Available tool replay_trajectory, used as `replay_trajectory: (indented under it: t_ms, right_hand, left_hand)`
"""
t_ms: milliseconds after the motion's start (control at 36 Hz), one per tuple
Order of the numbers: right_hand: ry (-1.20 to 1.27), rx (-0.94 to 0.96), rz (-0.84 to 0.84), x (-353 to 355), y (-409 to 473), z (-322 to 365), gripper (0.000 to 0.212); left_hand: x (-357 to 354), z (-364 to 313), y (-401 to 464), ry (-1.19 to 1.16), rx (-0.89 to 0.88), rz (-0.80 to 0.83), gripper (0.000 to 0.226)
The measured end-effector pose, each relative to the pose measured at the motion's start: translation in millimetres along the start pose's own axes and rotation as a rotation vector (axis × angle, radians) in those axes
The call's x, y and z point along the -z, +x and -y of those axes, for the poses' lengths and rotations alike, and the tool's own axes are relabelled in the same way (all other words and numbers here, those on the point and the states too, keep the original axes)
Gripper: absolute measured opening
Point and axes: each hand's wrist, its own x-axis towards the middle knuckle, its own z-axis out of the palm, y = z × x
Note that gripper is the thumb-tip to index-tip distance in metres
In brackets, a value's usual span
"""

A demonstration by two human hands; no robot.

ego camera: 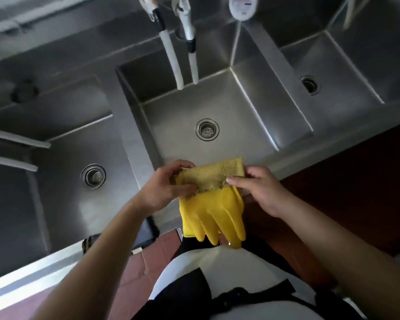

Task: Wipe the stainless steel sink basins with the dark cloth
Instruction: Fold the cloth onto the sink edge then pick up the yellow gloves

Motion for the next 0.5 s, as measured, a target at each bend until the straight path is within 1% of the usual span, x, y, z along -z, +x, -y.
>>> replay_trajectory:
  t_ms: [167,278,333,389,444,500]
  right_hand:
    - [-0.108,-0.091,0.123,-7.9,17.8,-28.9,0.009]
    - [-0.171,-0.142,0.171,-15.1,19.6,-41.5,0.006]
    - [-0.171,-0.181,0.186,-21.9,21.9,-44.4,0.005]
    - [-0.173,-0.211,0.191,-33.4,26.8,-45.4,0.004]
    - [-0.225,-0.202,0.172,-49.5,35.1,-47.5,0.003]
    - [-0.396,-0.146,0.136,-65.6,45.4,-51.9,0.007]
  left_hand:
    - [-26.6,39.5,-36.0,0.04,0.117,-0.239,0.048]
    - [-42.3,50.0,-62.0,-0.064,0.181,-0.315,0.049]
    - [-40.8,51.6,-71.3,-0.093,0.191,-0.333,0.049]
    - [-33.2,52.5,-74.8,-0.108,0.195,-0.392,0.046]
    - [-23.3,53.5,-71.4,0.047,0.224,-0.472,0.038]
    - [-17.5,56.8,-63.0,0.276,0.277,-0.504,0.035]
